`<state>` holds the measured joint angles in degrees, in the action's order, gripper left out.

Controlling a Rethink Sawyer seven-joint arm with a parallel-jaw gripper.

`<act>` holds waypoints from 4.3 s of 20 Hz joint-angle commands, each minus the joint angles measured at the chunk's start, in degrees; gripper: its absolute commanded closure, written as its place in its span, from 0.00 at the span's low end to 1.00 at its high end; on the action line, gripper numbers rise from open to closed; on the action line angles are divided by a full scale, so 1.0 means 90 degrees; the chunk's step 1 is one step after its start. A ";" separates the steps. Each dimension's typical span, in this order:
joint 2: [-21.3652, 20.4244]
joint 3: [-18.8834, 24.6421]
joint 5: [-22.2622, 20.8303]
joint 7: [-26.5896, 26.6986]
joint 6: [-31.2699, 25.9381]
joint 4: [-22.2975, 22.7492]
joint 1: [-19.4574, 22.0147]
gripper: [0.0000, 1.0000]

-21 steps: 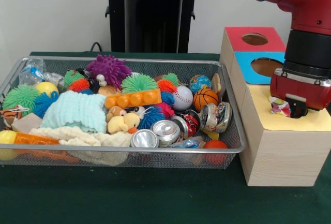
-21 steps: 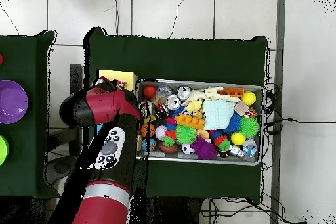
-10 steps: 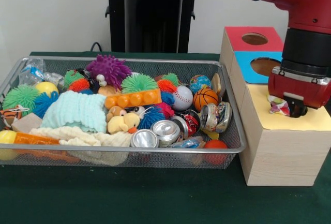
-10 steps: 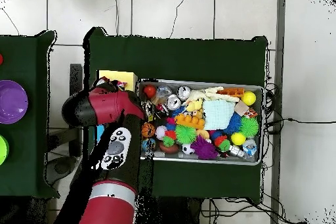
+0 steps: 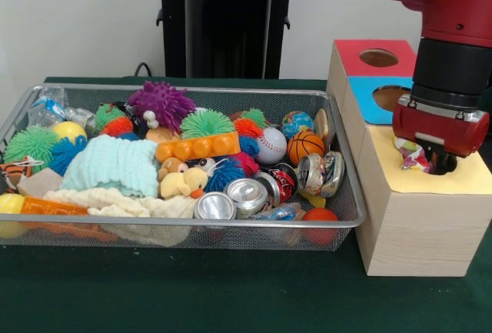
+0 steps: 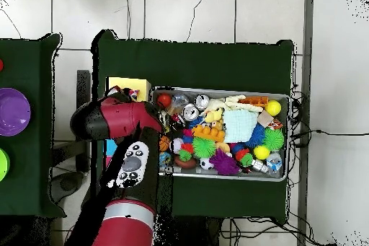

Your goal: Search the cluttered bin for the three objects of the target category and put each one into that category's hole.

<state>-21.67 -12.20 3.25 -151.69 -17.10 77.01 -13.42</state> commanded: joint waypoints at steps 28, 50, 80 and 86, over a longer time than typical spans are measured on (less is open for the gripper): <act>-0.0773 0.0720 -0.0070 0.0042 -0.1332 0.1264 0.0269 1.00; -0.0591 0.0703 0.0023 -0.0173 -0.1362 0.1016 0.0141 1.00; -0.0266 0.0647 0.0420 -0.0516 -0.1310 0.0415 -0.0164 1.00; -0.0288 0.0646 0.0430 -0.0523 -0.1347 0.0454 -0.0146 1.00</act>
<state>-27.00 -10.57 5.25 -151.69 -21.86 81.41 -13.94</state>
